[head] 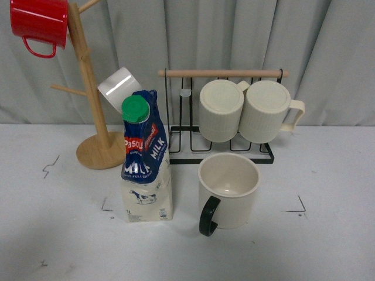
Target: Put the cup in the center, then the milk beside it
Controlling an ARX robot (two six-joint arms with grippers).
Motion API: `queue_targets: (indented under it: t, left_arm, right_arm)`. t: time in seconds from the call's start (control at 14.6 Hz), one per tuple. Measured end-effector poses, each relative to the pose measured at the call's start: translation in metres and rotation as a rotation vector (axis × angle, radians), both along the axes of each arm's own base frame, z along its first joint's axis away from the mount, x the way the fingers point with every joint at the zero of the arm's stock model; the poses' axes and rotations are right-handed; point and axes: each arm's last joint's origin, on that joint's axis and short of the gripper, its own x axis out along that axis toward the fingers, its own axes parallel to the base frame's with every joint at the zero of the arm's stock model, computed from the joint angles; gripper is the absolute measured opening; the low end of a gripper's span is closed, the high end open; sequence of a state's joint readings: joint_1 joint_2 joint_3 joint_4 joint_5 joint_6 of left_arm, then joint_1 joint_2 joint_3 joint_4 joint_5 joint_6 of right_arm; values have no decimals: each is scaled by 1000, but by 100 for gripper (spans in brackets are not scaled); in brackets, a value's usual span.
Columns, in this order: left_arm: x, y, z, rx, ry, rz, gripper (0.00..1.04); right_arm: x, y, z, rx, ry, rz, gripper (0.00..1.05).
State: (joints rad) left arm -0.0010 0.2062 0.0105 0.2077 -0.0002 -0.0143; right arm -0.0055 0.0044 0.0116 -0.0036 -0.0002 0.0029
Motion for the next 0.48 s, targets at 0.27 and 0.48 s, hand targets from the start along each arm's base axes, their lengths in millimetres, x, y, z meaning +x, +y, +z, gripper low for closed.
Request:
queue_targets:
  t: [0.27, 0.48]
  left_arm:
    - [-12, 0, -5, 0, 34, 0, 2]
    - [-13, 0, -3, 0, 9, 0, 10]
  right_arm:
    - [0, 0, 0, 0, 0, 0, 98]
    - [0, 0, 0, 0, 0, 0, 98]
